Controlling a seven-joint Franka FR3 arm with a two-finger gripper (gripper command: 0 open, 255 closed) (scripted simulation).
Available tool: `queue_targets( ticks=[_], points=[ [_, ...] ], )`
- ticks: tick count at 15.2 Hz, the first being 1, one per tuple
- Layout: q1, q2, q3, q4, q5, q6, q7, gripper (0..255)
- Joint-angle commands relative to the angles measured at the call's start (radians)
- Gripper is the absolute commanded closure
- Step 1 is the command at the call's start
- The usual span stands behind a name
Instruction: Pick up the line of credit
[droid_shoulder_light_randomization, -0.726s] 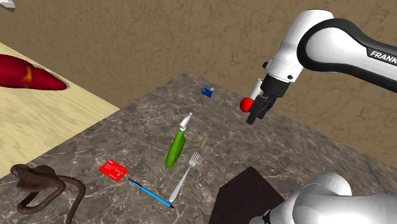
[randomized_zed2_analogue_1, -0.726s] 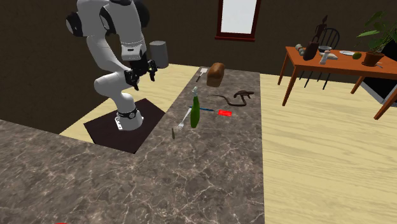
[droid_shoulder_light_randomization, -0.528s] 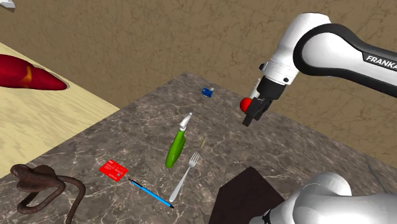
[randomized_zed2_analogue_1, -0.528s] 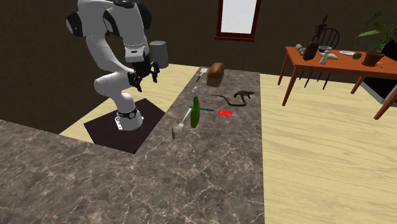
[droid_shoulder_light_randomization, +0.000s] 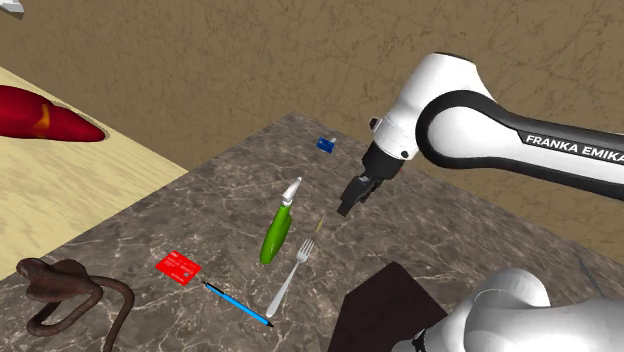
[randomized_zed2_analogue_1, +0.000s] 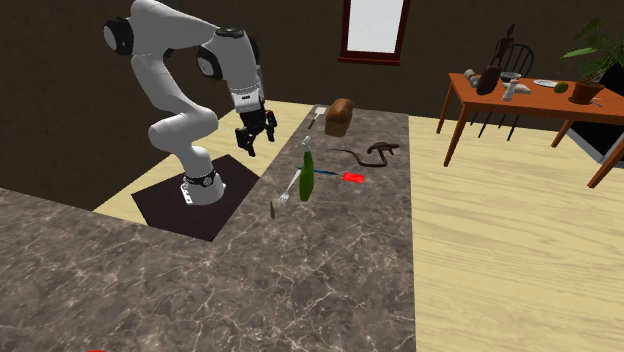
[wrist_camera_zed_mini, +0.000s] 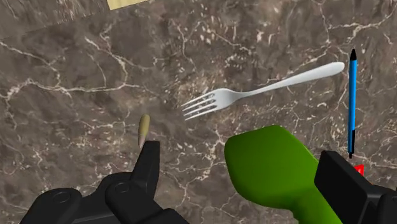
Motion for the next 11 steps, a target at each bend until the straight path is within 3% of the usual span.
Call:
queue_targets(
  ticks=[1, 11],
  points=[
    [0.019, 0.034, 0.033, -0.026, 0.022, 0.101, 0.007, 0],
    [0.084, 0.287, 0.209, -0.046, 0.070, 0.557, 0.065, 0]
  ],
)
